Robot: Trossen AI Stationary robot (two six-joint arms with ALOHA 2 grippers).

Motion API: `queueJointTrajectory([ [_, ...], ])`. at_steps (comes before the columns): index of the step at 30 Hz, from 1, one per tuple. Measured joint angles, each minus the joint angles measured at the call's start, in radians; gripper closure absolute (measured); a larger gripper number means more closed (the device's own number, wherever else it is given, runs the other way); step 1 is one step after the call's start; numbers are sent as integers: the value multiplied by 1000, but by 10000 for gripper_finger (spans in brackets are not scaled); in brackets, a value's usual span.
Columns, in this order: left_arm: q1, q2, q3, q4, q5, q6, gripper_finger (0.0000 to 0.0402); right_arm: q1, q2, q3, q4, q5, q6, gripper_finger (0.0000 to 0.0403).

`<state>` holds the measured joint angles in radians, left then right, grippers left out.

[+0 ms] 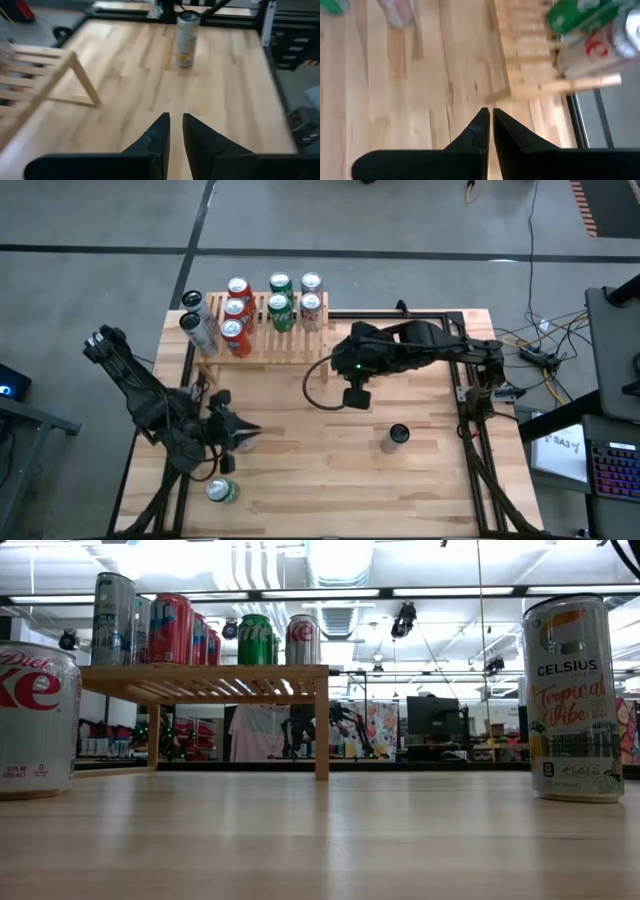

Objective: Place canned beverage on shelf
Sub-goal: Put the green soda can on the shelf aligned with the other green soda can

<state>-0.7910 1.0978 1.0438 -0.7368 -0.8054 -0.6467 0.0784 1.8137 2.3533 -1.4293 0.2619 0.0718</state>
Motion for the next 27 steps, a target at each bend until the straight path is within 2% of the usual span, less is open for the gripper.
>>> queueJointTrajectory([
  [4,1,75,80,-21,49,-37,365,3,0,-9,-84,0,17,390],
  [8,1,159,186,-124,170,-73,365,13,3,-20,-123,-3,26,390],
  [13,-2,275,334,-381,330,-249,365,45,3,-23,-141,-7,43,390],
  [16,-4,341,399,-537,480,-347,365,74,3,-24,-141,-9,43,390],
  [19,-15,392,433,-626,632,-394,365,99,2,-24,-141,-11,42,390],
  [22,-33,424,436,-629,758,-404,365,119,2,-25,-142,-10,42,390],
  [27,-70,460,435,-643,851,-530,365,140,2,-29,-137,-10,49,390],
])
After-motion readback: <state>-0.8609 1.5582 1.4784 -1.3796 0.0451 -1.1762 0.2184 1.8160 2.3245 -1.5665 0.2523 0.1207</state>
